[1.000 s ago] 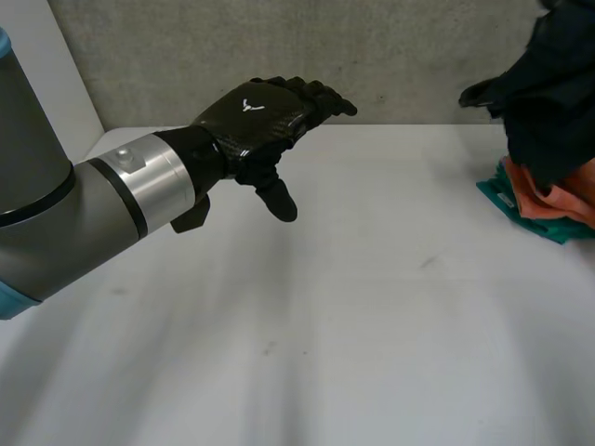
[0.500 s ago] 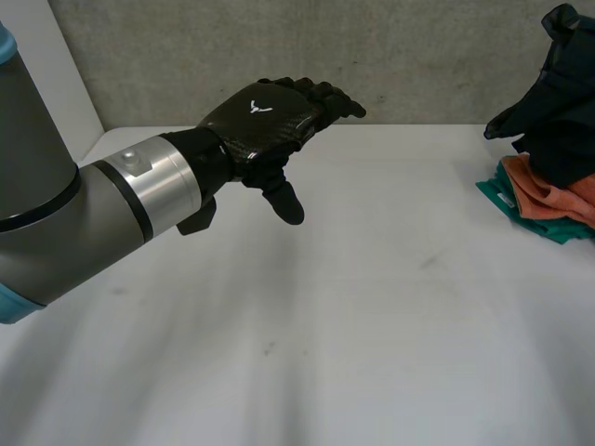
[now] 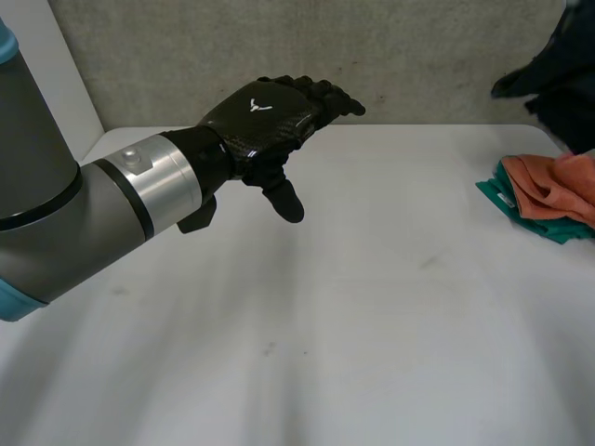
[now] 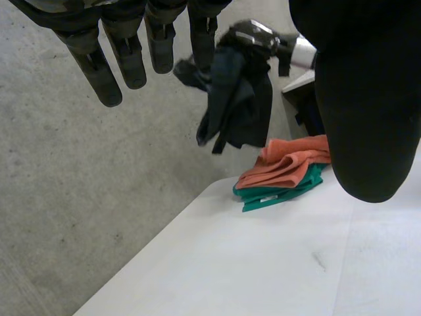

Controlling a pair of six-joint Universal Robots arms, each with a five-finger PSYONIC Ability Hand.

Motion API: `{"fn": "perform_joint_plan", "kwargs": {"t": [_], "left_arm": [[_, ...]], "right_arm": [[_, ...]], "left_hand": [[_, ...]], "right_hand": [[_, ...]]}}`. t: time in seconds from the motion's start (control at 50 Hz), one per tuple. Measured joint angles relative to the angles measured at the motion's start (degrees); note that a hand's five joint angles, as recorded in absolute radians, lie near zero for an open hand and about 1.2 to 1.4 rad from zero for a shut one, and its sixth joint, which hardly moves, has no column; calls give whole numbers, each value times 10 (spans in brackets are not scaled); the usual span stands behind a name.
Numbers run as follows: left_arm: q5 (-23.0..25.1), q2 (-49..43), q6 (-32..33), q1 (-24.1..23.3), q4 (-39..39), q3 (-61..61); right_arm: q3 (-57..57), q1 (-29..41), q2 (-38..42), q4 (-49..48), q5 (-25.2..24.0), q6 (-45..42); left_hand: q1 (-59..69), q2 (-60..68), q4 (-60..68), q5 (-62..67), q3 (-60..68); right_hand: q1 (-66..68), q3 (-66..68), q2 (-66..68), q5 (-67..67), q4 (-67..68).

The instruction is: Fold the laundry.

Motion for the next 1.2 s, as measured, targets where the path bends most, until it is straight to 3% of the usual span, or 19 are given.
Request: {"fn": "perform_joint_plan", "kwargs": {"t": [0.1,0.24,0.42,0.44,0.48,0.5,0.56,0.66,0.76,0.8,0.82,0.92,1.02,1.12,1.2], "left_arm": [[0,0,0,0,0,-4],[0,2,0,0,0,-16],[2,2,-1,0,0,-29],[2,2,-1,0,0,-30],[2,2,-1,0,0,-31],[2,2,-1,0,0,-32],[2,2,-1,-1,1,-33],[2,2,-1,-1,0,-34],[2,4,-2,-2,0,-36],[2,7,-2,-1,0,-39],[2,10,-2,-1,0,-40],[2,18,-2,1,1,-43],[0,23,-2,3,2,-42],[-9,31,-6,4,6,-41],[-55,46,-23,8,19,-39]], "right_arm": [[81,-4,9,-10,-34,-18],[250,-48,-26,-10,-124,-64],[336,-89,-104,49,-137,-113],[338,-90,-109,57,-136,-118],[339,-94,-120,83,-131,-133],[339,-96,-133,119,-123,-153],[336,-97,-153,181,-107,-189],[331,-97,-179,250,-81,-238],[324,-96,-232,356,-13,-332],[323,-96,-237,365,-7,-341],[321,-97,-260,405,31,-393],[312,-96,-292,430,117,-455],[297,-80,-319,430,192,-465],[294,-41,-346,423,216,-430],[306,26,-391,419,223,-344]], "left_hand": [[0,0,0,0,0],[0,0,0,0,0],[0,0,0,0,0],[0,0,0,0,0],[0,0,0,0,0],[0,0,0,0,0],[0,0,0,0,0],[0,0,0,0,0],[0,0,0,0,0],[0,0,0,0,0],[0,0,0,0,0],[0,0,0,0,0],[0,0,0,0,0],[0,0,0,0,0],[0,0,0,0,0]], "right_hand": [[0,0,0,0,0],[0,0,0,0,0],[-2,-1,-1,-1,-1],[-21,-29,-38,-19,-31],[-184,-217,-231,-197,-219],[-301,-342,-345,-324,-343],[-402,-523,-518,-475,-529],[-408,-551,-542,-485,-551],[-408,-551,-542,-485,-551],[-408,-551,-542,-485,-551],[-408,-551,-542,-485,-551],[-408,-551,-542,-485,-551],[-408,-551,-542,-485,-551],[-408,-551,-542,-485,-551],[-408,-551,-542,-485,-551]]}}
